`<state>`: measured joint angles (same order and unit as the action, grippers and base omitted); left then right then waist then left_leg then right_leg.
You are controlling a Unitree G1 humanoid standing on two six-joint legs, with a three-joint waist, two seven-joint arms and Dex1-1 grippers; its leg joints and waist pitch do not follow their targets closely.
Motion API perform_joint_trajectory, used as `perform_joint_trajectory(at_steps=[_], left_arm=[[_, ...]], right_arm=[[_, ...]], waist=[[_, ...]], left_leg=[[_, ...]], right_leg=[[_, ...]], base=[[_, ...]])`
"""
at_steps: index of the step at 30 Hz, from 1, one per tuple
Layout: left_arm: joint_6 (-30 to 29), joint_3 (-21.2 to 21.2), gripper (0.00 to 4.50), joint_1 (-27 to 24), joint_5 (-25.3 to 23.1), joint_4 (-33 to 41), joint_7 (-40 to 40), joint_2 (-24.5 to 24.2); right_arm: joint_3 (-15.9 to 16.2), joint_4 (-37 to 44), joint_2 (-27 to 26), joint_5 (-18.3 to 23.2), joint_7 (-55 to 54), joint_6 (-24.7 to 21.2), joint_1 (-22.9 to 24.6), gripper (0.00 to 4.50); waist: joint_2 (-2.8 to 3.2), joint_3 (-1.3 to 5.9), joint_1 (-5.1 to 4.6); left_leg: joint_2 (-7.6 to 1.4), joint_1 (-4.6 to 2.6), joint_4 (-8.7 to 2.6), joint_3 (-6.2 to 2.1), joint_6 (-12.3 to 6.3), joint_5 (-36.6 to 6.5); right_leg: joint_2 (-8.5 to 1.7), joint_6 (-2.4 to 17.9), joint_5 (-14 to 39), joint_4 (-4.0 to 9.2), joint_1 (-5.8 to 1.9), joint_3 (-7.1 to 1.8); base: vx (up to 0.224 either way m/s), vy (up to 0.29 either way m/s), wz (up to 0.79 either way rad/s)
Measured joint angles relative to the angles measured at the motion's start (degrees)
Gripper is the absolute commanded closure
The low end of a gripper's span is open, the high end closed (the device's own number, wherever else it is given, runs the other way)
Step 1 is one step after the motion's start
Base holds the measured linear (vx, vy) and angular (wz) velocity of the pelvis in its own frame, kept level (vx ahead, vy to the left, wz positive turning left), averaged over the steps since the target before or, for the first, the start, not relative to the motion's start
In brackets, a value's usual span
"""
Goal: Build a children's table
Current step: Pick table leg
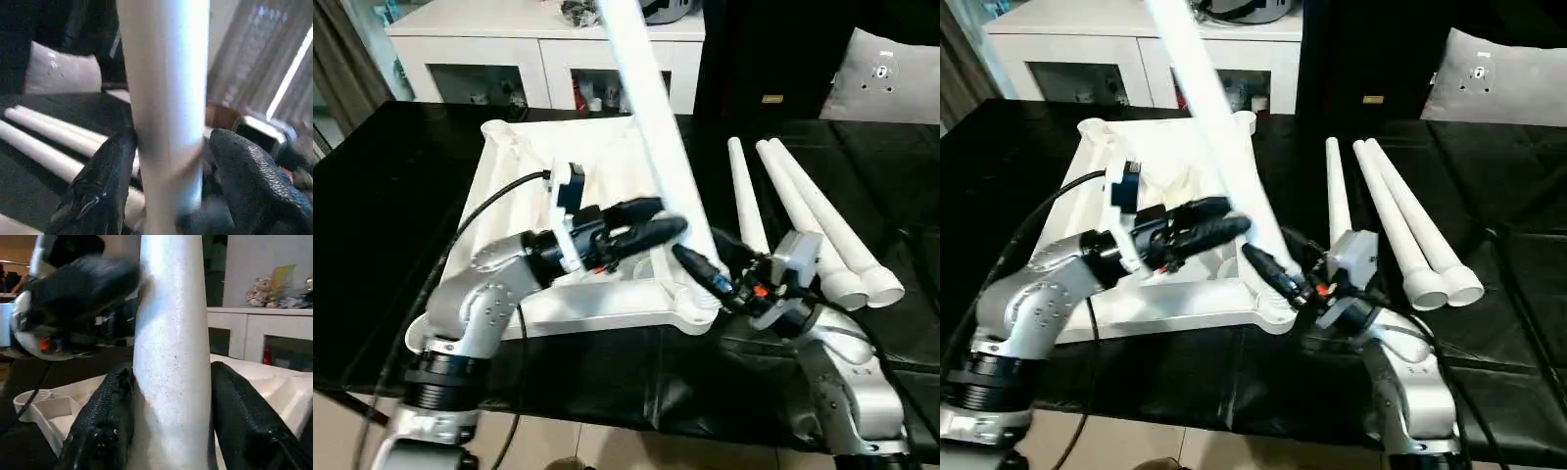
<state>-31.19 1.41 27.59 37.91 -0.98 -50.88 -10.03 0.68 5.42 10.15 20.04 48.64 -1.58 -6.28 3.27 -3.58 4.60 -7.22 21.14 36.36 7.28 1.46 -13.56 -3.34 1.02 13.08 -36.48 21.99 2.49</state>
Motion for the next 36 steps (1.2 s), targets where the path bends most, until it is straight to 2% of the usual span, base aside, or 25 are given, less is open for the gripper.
perform_joint_trajectory(at_steps=[2,3,5,6,8,25,31,36], left_arm=[[0.5,-0.2,1.42,0.5,0.2,0.0,0.9,0.9],[0.7,-0.3,1.77,0.8,0.1,0.0,1.3,1.2],[1.0,-0.3,1.77,1.0,-0.1,-0.1,1.6,1.4],[1.0,-0.3,1.98,1.0,-0.2,-0.3,1.7,1.4],[1.2,-0.3,2.12,1.0,-0.4,-0.4,1.7,1.5],[3.3,0.2,2.12,1.0,-2.0,-1.0,1.6,1.4],[6.8,2.4,2.12,1.0,-6.4,-2.6,0.8,-0.9],[12.4,4.6,2.16,1.2,-10.2,-4.1,-1.3,-2.4]], right_arm=[[0.5,0.0,0.0,-0.1,0.0,0.4,-0.4,2.61],[0.5,-0.2,0.0,-0.3,0.0,0.7,-0.4,2.61],[0.5,-0.9,0.0,-0.4,0.0,1.3,-0.4,2.61],[0.6,-1.2,0.0,-0.4,-0.1,1.5,-0.4,2.61],[0.8,-1.3,0.0,-0.4,-0.5,1.8,-0.4,2.61],[1.5,-2.4,-0.2,-0.4,-1.5,3.4,-0.4,2.61],[1.5,-4.0,0.1,-0.5,-2.0,3.5,-0.4,2.61],[2.1,-5.1,0.2,-1.2,-2.1,3.5,-0.4,2.61]], waist=[[0.00,0.00,0.04],[0.00,0.00,0.08],[0.01,0.00,0.18],[0.01,0.00,0.20],[0.03,0.00,0.20],[0.08,0.01,0.20],[0.17,-0.01,0.19],[0.23,0.00,0.20]], left_leg=[[-0.01,0.01,0.00,0.00,-0.01,0.0],[-0.02,0.01,0.00,0.00,-0.01,0.0],[-0.03,0.01,0.00,0.00,-0.01,0.0],[-0.03,0.01,0.00,0.00,-0.01,0.0],[-0.03,0.02,0.00,0.00,-0.01,0.0],[-0.05,0.01,0.00,0.01,-0.01,0.0],[-0.06,0.02,-0.01,0.01,-0.01,0.0],[-0.06,0.02,-0.03,0.01,-0.01,0.0]], right_leg=[[0.00,0.0,0.0,0.01,0.00,0.01],[0.00,0.0,0.0,0.02,0.00,0.03],[0.00,0.0,0.0,0.03,0.00,0.03],[0.00,0.0,0.0,0.03,0.00,0.03],[0.00,0.0,0.0,0.03,0.01,0.03],[0.00,0.0,0.0,0.02,0.01,0.04],[0.00,0.0,0.0,0.04,0.01,0.05],[0.00,0.0,0.0,0.07,0.01,0.06]], base=[[0.000,0.000,0.00],[0.000,0.000,0.00],[0.000,0.000,0.00],[0.000,0.000,0.00],[0.000,0.000,0.00],[0.000,0.000,0.00],[0.000,0.000,0.00],[0.000,0.000,0.00]])
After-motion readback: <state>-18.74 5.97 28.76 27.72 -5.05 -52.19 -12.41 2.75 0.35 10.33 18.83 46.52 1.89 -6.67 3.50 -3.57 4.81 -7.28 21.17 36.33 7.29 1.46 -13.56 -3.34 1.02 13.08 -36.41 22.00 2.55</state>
